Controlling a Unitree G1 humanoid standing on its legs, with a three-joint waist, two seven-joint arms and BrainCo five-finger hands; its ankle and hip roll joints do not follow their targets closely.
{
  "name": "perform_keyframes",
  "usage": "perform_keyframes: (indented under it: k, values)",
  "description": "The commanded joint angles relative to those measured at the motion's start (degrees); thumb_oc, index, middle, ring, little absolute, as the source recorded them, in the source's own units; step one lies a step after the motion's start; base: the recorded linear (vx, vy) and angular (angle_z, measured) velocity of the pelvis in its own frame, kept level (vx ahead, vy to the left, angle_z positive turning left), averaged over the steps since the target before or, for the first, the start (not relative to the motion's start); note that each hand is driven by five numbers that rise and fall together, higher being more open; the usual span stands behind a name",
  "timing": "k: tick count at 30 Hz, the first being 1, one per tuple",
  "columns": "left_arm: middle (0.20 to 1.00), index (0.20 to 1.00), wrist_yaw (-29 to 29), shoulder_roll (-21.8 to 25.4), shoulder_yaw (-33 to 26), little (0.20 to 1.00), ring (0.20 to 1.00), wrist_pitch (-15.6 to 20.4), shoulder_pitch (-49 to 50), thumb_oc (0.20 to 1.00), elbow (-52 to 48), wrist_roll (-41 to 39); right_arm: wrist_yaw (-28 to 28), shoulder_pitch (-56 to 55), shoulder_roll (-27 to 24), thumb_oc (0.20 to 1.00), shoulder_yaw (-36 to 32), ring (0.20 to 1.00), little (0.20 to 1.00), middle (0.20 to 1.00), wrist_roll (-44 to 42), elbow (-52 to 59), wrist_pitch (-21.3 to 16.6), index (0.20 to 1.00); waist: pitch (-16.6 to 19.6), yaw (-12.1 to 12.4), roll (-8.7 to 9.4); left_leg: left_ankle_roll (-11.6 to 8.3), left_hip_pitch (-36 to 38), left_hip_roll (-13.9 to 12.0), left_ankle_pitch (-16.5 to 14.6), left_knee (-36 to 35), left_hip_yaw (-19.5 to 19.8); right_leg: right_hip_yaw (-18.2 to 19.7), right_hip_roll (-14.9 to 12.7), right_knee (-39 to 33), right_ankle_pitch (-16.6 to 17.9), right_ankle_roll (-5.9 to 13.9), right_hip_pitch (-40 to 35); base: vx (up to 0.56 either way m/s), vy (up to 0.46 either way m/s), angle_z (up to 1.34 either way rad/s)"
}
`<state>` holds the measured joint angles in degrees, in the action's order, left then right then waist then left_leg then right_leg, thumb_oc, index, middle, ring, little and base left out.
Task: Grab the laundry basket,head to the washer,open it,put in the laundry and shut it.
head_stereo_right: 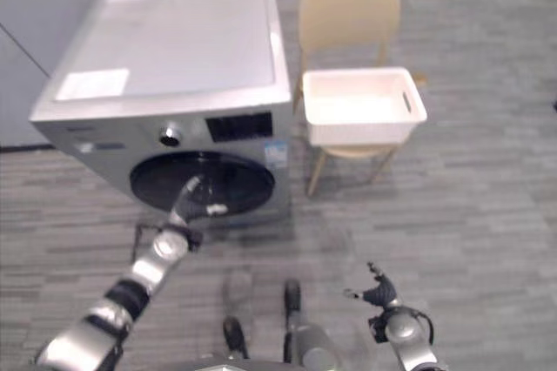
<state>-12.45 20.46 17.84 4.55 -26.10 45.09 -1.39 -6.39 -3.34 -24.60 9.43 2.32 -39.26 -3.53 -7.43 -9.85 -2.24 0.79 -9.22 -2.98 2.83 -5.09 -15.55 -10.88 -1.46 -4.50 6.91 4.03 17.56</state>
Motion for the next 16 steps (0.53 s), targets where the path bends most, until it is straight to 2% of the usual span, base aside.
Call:
perform_keyframes:
  k: [1,4,5,6,9,11,16]
  values:
    - [1.0,1.0,-1.14,-1.34,-1.21,1.0,1.0,3.56,8.36,1.0,-12.09,-0.62,-1.37,-0.91,1.68,1.0,-0.74,1.0,1.0,1.0,0.62,0.35,-1.61,1.0,1.86,2.18,2.0,-2.59,2.41,1.26,-1.59,0.09,2.72,1.72,-4.23,1.81,-4.63,4.54,-9.4,0.04,-0.052,-0.23]
    - [1.0,1.0,1.4,-2.26,-2.86,1.0,1.0,4.3,17.39,1.0,-16.88,-3.14,-1.17,-0.13,2.82,1.0,-1.12,1.0,1.0,1.0,0.31,-1.59,-1.57,1.0,1.98,3.67,2.36,-2.57,4.0,1.37,-1.79,0.09,3.53,1.21,-4.15,1.72,-5.36,4.3,-11.87,0.05,-0.047,0.16]
    - [1.0,1.0,1.41,-2.24,-2.89,1.0,1.0,4.27,17.49,1.0,-16.97,-3.15,-1.17,-0.15,2.82,1.0,-1.08,1.0,1.0,1.0,0.31,-1.62,-1.59,1.0,1.94,3.62,2.38,-2.57,4.09,1.38,-1.8,0.09,3.56,1.18,-4.15,1.68,-5.37,4.31,-11.99,0.04,-0.047,0.15]
    - [1.0,1.0,3.02,-2.58,-3.99,1.0,1.0,4.14,23.02,1.0,-18.07,-4.27,-1.02,0.86,3.42,1.0,-1.12,1.0,1.0,1.0,0.16,-2.73,-1.45,1.0,2.06,4.89,2.48,-2.55,5.29,1.48,-1.96,0.09,4.22,0.67,-4.02,1.74,-5.91,4.11,-13.68,0.03,-0.034,0.12]
    - [1.0,1.0,4.01,-2.92,-4.74,1.0,1.0,3.84,26.12,1.0,-16.93,-4.47,-0.93,1.81,3.81,1.0,-0.96,1.0,1.0,1.0,0.0,-3.51,-1.42,1.0,2.17,5.72,2.54,-2.53,6.18,1.64,-2.11,0.09,4.73,0.23,-3.94,1.71,-6.32,4.03,-14.94,0.04,-0.041,0.2]
    - [1.0,1.0,5.57,-3.79,-6.57,1.0,1.0,2.69,30.5,1.0,-11.48,-4.81,-0.68,3.29,4.48,1.0,-0.84,1.0,1.0,1.0,0.05,-5.01,-1.1,1.0,2.6,7.34,2.71,-2.53,7.61,1.76,-2.17,0.09,5.6,-0.61,-3.79,1.8,-6.94,3.84,-16.6,0.05,-0.043,0.32]
    - [1.0,1.0,5.91,-5.27,-9.5,1.0,1.0,1.6,33.69,1.0,-1.61,-5.19,-0.85,4.31,4.45,1.0,-0.76,1.0,1.0,1.0,0.19,-4.91,-0.97,1.0,3.07,8.85,2.71,-2.59,8.96,1.87,-2.33,0.09,6.26,-1.71,-3.74,2.02,-7.75,3.55,-18.21,0.02,-0.017,0.19]
